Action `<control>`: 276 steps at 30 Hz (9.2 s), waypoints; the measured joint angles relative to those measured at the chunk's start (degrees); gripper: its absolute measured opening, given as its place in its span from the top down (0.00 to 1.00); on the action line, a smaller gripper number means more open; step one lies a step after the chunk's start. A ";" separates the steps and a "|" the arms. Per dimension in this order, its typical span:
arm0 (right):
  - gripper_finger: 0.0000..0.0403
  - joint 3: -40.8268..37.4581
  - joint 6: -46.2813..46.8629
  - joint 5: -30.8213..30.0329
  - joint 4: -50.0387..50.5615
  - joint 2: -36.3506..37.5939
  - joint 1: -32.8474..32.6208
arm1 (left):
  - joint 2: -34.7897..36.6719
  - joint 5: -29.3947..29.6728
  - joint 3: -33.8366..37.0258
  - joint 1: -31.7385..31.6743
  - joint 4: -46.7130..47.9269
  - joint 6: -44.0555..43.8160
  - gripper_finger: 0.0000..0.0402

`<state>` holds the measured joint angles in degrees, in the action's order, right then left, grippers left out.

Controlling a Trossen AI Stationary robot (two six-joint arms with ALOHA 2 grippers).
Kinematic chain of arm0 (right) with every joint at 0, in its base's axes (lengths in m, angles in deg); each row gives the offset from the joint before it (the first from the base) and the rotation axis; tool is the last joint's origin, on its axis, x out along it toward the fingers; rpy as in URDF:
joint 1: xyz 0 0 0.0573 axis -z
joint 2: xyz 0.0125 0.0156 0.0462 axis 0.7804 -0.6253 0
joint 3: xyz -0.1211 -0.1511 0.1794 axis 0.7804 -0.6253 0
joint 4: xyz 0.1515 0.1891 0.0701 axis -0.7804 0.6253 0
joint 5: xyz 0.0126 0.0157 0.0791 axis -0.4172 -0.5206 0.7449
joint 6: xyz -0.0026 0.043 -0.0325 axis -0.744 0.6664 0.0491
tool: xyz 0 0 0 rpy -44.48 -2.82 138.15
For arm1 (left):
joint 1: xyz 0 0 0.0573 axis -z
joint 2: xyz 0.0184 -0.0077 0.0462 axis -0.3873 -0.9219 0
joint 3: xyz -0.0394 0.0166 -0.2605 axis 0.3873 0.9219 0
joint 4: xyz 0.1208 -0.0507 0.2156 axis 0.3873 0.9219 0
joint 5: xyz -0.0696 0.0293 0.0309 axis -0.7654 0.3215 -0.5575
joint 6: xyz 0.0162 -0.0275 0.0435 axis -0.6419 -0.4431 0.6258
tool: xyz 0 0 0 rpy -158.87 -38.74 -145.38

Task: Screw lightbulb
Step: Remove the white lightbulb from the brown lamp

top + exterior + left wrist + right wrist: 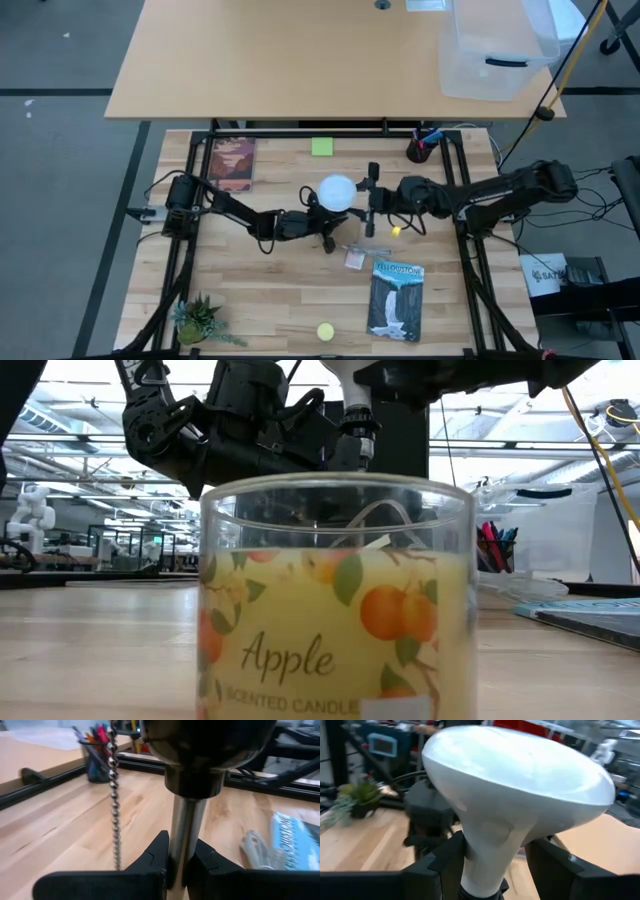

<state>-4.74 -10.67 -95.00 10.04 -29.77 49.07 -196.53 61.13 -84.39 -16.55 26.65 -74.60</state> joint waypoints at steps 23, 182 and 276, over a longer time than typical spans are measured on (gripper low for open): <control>0.33 0.46 2.60 6.24 13.43 10.49 1.99 | 0.07 -2.53 -0.02 -0.44 1.65 -2.37 0.92; 0.07 9.90 10.35 12.49 28.63 2.46 1.26 | 0.09 -2.25 0.07 -1.95 2.31 -3.07 0.92; 0.64 0.39 5.85 -25.93 -20.11 -13.47 -6.73 | 0.33 5.43 1.00 -3.12 4.64 -1.61 0.92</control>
<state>-4.34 -4.82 -120.93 -10.07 -43.24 42.35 -196.21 66.56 -83.39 -19.67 31.28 -76.21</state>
